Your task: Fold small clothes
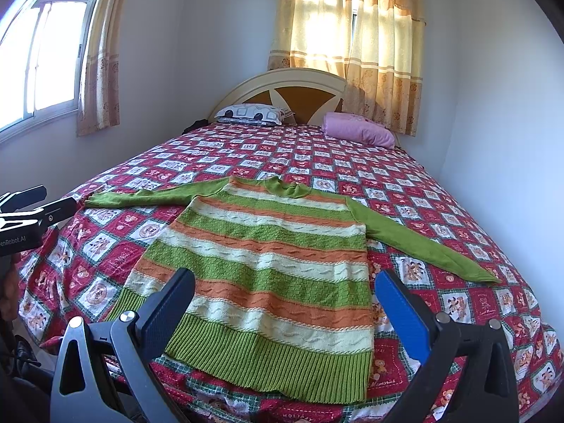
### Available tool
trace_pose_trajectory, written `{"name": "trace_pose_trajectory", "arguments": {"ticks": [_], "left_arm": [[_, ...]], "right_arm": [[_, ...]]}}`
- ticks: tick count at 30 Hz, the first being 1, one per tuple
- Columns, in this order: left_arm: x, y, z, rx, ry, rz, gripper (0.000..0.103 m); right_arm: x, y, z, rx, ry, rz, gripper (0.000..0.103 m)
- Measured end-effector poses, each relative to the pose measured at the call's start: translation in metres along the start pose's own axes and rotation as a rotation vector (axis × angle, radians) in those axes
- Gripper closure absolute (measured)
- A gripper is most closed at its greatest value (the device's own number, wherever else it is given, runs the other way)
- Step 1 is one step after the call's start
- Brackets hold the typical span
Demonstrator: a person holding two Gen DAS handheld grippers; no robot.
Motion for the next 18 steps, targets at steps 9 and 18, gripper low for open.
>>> {"name": "trace_pose_trajectory", "arguments": {"ticks": [9, 18], "left_arm": [[-0.0004, 0.0003, 0.0008, -0.001, 0.000, 0.001, 0.000], [-0.0002, 0.0002, 0.0009, -0.001, 0.000, 0.002, 0.000]], "right_arm": [[0.0009, 0.0014, 0.0031, -0.003, -0.001, 0.004, 0.001], [0.0009, 0.0020, 0.0030, -0.002, -0.002, 0.007, 0.001]]}}
Point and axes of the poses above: each gripper's, at about its wrist camera, not at the fingertips, and x roughly the way its jaws point, z to its left, y to its underside, the point moved 6 cm from there along x, roughly the way its jaws point, and after that the axes turned 9 degrees about -z, right-handed, at the moved point
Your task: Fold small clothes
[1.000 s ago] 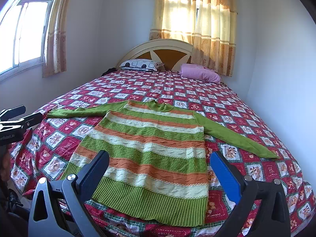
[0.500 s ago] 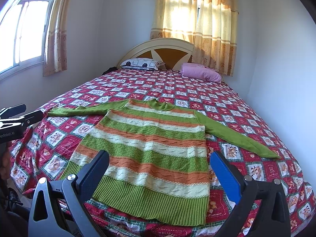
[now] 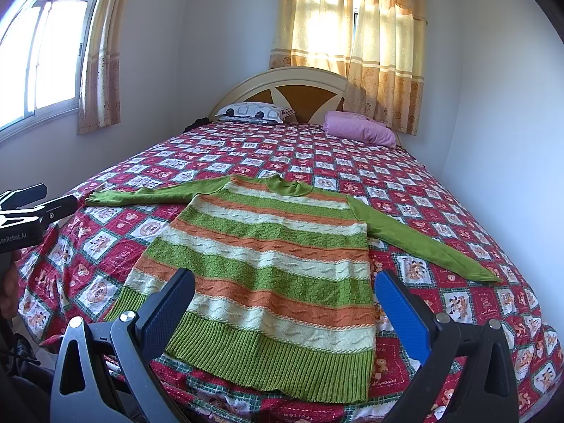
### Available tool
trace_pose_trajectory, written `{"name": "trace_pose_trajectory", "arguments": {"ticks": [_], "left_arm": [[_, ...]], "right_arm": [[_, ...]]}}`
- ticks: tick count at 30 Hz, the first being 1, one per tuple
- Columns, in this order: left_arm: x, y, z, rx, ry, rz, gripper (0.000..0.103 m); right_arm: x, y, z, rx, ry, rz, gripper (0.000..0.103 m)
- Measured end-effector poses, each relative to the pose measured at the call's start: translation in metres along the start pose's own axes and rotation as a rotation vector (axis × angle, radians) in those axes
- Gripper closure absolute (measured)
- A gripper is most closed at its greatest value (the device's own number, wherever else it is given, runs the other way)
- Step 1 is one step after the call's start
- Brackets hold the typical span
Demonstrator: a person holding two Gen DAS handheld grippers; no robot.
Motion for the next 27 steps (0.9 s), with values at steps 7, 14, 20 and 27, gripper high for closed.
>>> {"name": "trace_pose_trajectory", "arguments": {"ticks": [7, 14, 20, 27], "left_arm": [[-0.001, 0.003, 0.005, 0.000, -0.003, 0.009, 0.000], [0.020, 0.009, 0.011, 0.012, -0.019, 0.026, 0.000], [0.052, 0.014, 0.011, 0.029, -0.045, 0.068, 0.000], [0.093, 0.016, 0.001, 0.079, -0.055, 0.108, 0.000]], "right_arm": [[0.003, 0.003, 0.002, -0.005, -0.004, 0.008, 0.001], [0.015, 0.005, -0.008, -0.005, 0.008, 0.024, 0.001], [0.040, 0.016, -0.026, 0.006, 0.038, 0.065, 0.001], [0.070, 0.027, -0.068, 0.063, 0.079, 0.118, 0.001]]}}
Point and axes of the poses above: each gripper's, at about its wrist camera, not at the fingertips, and x roughly the way its jaws point, z to its left, y to its underside, the point moved 6 cm from there along x, roughly the way its jaws point, and after that the axes turned 9 degrees about -z, right-handed, at the moved point
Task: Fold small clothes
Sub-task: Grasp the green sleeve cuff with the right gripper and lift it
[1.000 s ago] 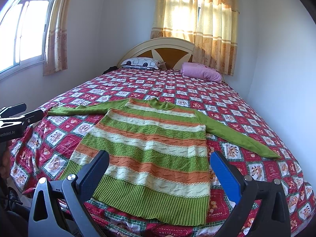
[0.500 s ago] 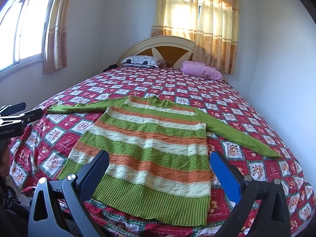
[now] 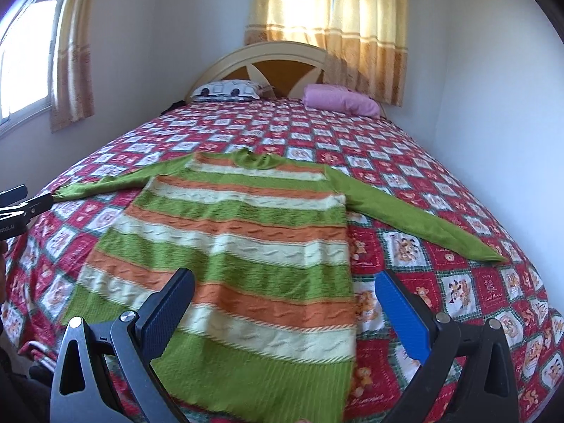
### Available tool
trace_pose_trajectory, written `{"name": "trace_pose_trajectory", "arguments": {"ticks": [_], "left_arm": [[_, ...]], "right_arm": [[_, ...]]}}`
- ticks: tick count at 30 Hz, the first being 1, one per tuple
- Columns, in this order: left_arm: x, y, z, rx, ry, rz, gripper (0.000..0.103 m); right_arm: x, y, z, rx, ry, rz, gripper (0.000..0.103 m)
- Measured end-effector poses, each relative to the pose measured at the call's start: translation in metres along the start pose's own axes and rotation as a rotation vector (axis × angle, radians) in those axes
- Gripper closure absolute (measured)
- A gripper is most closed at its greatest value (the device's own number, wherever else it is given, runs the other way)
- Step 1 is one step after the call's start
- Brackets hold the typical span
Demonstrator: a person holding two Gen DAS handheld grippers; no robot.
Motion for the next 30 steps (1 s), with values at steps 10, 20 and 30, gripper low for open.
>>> {"name": "trace_pose_trajectory", "arguments": {"ticks": [10, 20, 30], "left_arm": [[0.064, -0.001, -0.031, 0.052, 0.038, 0.088, 0.000], [0.115, -0.011, -0.056, 0.111, 0.019, 0.050, 0.000], [0.149, -0.014, -0.070, 0.141, 0.025, 0.047, 0.000]], "right_arm": [[0.050, 0.006, -0.087, 0.140, 0.134, 0.076, 0.001], [0.088, 0.026, -0.191, 0.268, 0.321, 0.164, 0.001], [0.093, 0.038, -0.307, 0.494, 0.441, 0.225, 0.002]]}}
Point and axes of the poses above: each gripper's, at about its wrist camera, not at the fingertips, and x roughly the way its jaws point, z to its left, y to its underside, the point moved 6 cm from there along x, roughly the way its jaws point, and after that the axes turned 9 degrees about -z, right-handed, at the moved point
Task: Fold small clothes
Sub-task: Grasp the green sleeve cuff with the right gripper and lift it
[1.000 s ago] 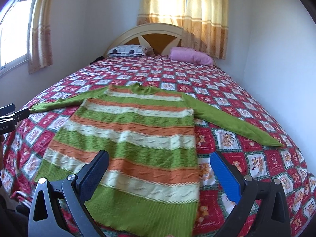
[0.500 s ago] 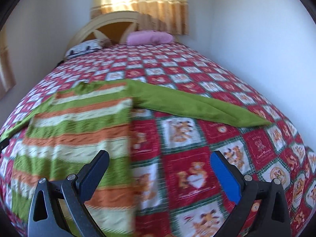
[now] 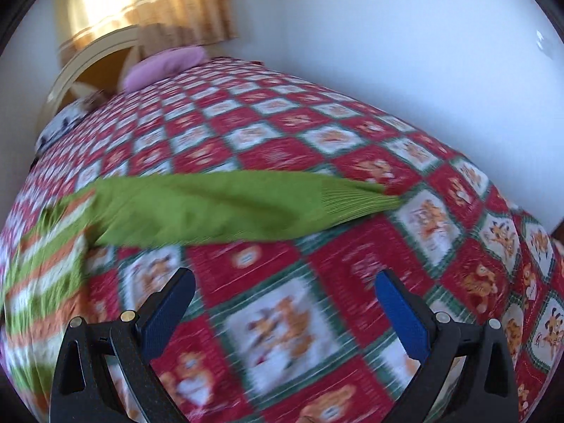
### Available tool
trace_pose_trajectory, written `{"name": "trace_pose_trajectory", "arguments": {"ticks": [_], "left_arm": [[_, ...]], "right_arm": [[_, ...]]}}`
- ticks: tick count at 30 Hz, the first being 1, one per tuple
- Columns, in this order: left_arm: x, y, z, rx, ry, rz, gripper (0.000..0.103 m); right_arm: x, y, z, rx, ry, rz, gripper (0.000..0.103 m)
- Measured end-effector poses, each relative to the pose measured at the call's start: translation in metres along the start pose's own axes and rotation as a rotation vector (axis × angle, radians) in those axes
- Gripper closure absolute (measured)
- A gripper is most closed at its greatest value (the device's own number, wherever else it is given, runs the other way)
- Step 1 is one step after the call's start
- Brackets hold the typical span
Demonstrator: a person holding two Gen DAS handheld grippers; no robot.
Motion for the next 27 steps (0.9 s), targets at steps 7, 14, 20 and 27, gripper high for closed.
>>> {"name": "trace_pose_trajectory", "arguments": {"ticks": [7, 14, 20, 27], "left_arm": [[0.024, -0.009, 0.008, -0.010, -0.027, 0.007, 0.000], [0.037, -0.003, 0.015, -0.045, -0.030, 0.047, 0.000], [0.030, 0.000, 0.015, -0.068, 0.002, 0.055, 0.000], [0.023, -0.002, 0.021, -0.105, 0.025, 0.053, 0.000]], "right_arm": [[0.035, -0.020, -0.048, 0.187, 0.012, 0.056, 0.016], [0.073, -0.020, -0.057, 0.332, -0.067, 0.132, 0.035], [0.082, -0.033, -0.066, 0.383, -0.073, 0.105, 0.089], [0.058, -0.079, -0.046, 0.306, -0.088, 0.006, 0.097]]}}
Point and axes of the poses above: each gripper's, at about its wrist camera, not at the fingertips, and x roughly the way its jaws point, z to its left, y to its underside, the point moved 6 cm from there along x, roughly the way its jaws point, and after that the axes turned 9 degrees about -z, right-handed, at the moved point
